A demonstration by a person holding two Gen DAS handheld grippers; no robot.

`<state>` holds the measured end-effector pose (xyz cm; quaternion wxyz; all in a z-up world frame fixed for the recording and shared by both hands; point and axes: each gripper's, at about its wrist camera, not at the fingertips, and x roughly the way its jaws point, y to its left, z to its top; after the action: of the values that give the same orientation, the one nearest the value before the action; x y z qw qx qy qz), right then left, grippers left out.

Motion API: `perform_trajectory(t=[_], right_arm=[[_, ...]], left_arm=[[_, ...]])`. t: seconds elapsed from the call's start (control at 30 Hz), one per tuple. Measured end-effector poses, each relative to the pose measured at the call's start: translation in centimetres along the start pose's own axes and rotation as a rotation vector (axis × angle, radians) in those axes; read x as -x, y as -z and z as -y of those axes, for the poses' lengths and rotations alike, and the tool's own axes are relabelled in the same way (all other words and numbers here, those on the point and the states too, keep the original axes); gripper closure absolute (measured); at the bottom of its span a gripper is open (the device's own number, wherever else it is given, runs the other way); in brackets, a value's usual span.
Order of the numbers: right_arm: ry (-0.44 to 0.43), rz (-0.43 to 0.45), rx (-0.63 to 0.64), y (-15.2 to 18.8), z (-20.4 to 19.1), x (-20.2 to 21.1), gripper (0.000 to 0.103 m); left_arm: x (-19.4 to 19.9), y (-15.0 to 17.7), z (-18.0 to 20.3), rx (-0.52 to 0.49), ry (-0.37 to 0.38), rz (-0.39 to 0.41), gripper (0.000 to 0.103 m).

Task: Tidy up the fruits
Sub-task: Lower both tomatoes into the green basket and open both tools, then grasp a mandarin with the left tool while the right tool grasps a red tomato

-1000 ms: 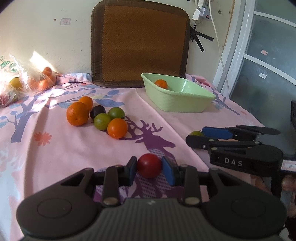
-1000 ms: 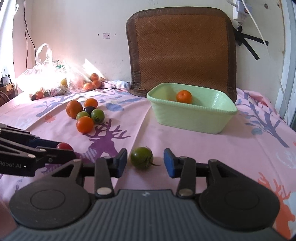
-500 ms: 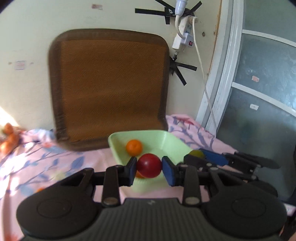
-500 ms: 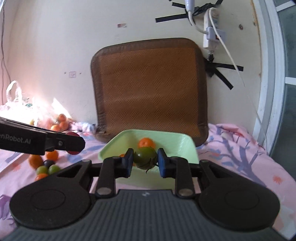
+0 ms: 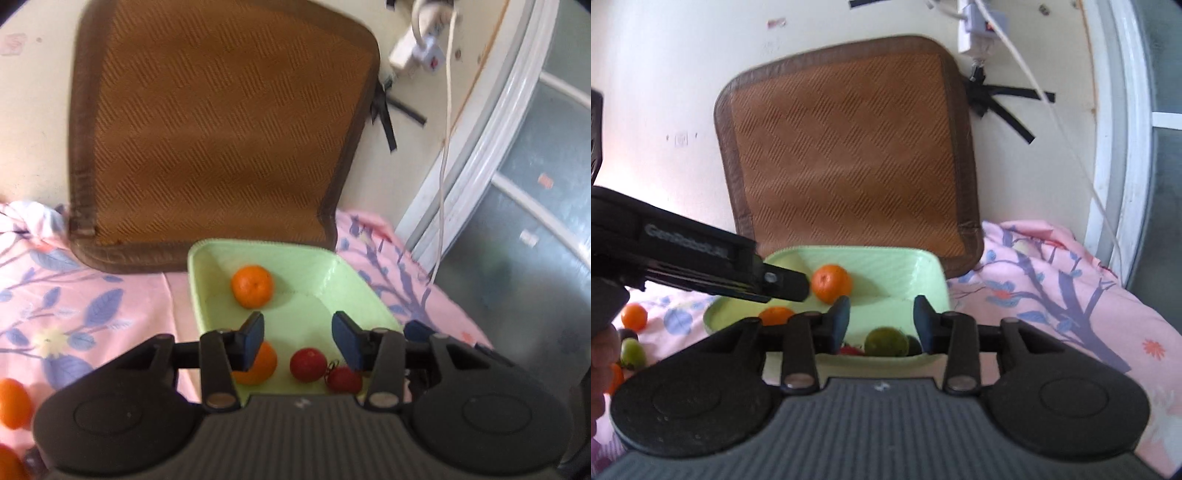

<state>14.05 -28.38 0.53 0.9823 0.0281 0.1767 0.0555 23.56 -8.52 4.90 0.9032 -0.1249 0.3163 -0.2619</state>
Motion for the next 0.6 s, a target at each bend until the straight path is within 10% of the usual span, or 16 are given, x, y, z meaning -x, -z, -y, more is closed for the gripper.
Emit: perform_trajectory(t=[0.13, 0.27, 0.4, 0.6], right_arm=[[-0.023, 0.094, -0.064, -0.4, 0.8, 1.8, 0.061], [-0.074, 0.121, -0.124, -0.8, 0.8, 2.9, 0.061], [-0.22, 0.049, -0.14, -1.3, -1.0, 3.5, 0.059], [-0.432, -0.143, -0.058, -0.1, -8.0, 3.3, 0.06]], left_arm=[[6.9, -0.2, -2.7, 0.041, -0.022, 0.124, 0.061], [13.4, 1.5, -6.1, 0.038, -0.203, 0.194, 0.061], [15.9, 4.3, -8.8, 0.035, -0.352, 0.151, 0.061], [15.5, 6.7, -11.2, 0.101, -0.337, 0.092, 0.06]])
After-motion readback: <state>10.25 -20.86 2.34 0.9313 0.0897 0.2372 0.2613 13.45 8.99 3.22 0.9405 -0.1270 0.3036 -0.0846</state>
